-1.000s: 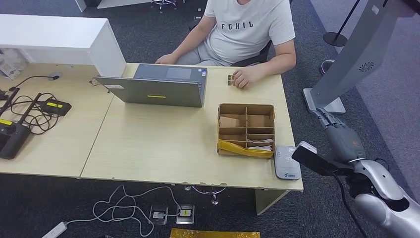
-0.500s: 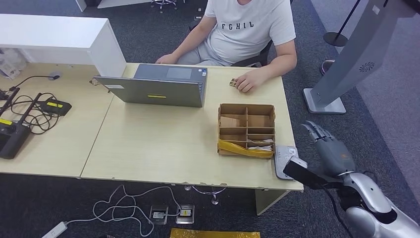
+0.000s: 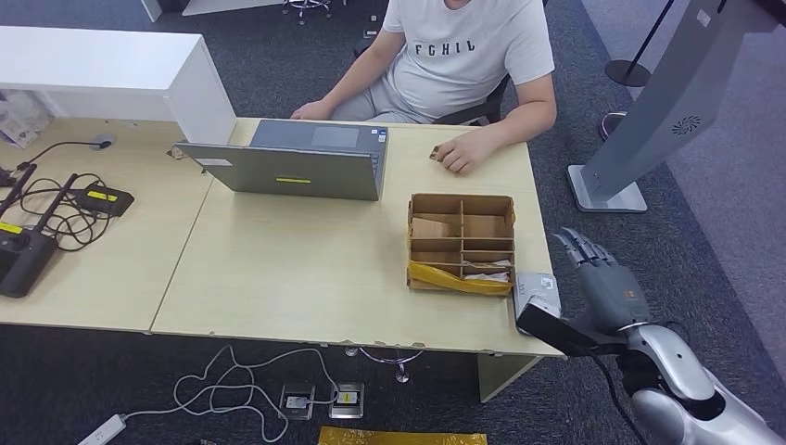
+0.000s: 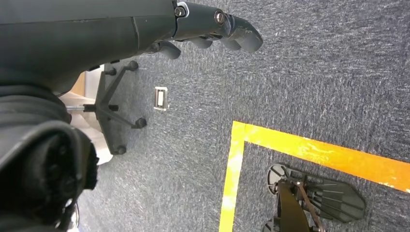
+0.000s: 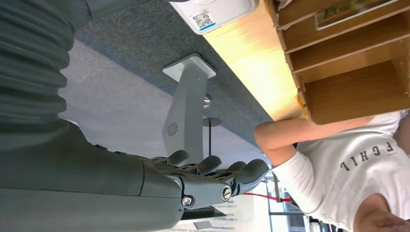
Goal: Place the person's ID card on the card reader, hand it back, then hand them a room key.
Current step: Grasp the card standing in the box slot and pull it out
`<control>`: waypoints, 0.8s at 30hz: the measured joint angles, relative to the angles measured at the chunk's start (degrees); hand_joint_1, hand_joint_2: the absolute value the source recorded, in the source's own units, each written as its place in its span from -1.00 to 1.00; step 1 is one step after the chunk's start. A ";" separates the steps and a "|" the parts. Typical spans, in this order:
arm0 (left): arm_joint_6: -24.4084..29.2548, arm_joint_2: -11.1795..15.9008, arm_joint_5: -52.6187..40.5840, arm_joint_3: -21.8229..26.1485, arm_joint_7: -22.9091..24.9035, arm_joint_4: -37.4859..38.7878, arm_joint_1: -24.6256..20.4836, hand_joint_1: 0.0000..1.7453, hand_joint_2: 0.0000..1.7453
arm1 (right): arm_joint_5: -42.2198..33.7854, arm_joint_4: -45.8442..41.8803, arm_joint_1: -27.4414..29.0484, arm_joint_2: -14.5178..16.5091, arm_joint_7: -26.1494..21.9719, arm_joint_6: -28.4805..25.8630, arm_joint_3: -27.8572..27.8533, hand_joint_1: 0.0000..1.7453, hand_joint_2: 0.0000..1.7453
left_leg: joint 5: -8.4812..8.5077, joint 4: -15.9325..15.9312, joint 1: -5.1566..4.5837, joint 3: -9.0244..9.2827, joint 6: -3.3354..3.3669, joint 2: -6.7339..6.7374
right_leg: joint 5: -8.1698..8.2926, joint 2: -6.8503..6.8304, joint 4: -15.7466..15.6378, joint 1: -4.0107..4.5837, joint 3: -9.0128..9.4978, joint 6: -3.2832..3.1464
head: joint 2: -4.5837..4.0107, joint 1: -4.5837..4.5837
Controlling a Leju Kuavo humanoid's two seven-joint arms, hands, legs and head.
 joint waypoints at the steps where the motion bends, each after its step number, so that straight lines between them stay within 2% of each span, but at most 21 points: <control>1: 0.09 -0.04 0.04 0.02 0.02 0.00 0.00 -1.00 -1.00 | 0.41 0.09 0.01 0.41 -0.13 0.27 0.00 -1.00 1.00 | 0.00 0.00 0.00 0.00 0.00 0.00 | 0.00 0.00 0.00 0.00 0.00 0.00 | 0.00 0.00; 6: 0.37 -0.19 0.19 0.05 0.13 0.00 -0.01 -1.00 -1.00 | 2.63 0.95 -0.02 3.14 -1.64 1.48 -0.02 -1.00 1.00 | 0.00 -0.01 0.01 -0.01 0.00 0.00 | 0.00 0.01 0.01 0.01 0.02 0.00 | 0.00 0.01; 14: 0.46 -0.55 0.18 0.04 0.52 0.00 -0.09 -1.00 -1.00 | 5.69 5.30 -0.76 10.74 -4.33 2.52 -0.08 -1.00 1.00 | 0.01 -0.01 0.03 0.00 -0.01 -0.02 | 0.00 -0.02 0.01 0.03 0.02 0.00 | 0.00 0.01; 24: 0.66 -0.63 -0.03 0.04 0.78 0.00 -0.10 -1.00 -1.00 | 6.40 8.88 -1.67 15.05 -5.31 3.04 -0.46 -1.00 1.00 | 0.01 -0.01 0.03 -0.01 -0.01 -0.02 | 0.00 -0.02 0.01 0.03 0.02 0.00 | 0.00 0.01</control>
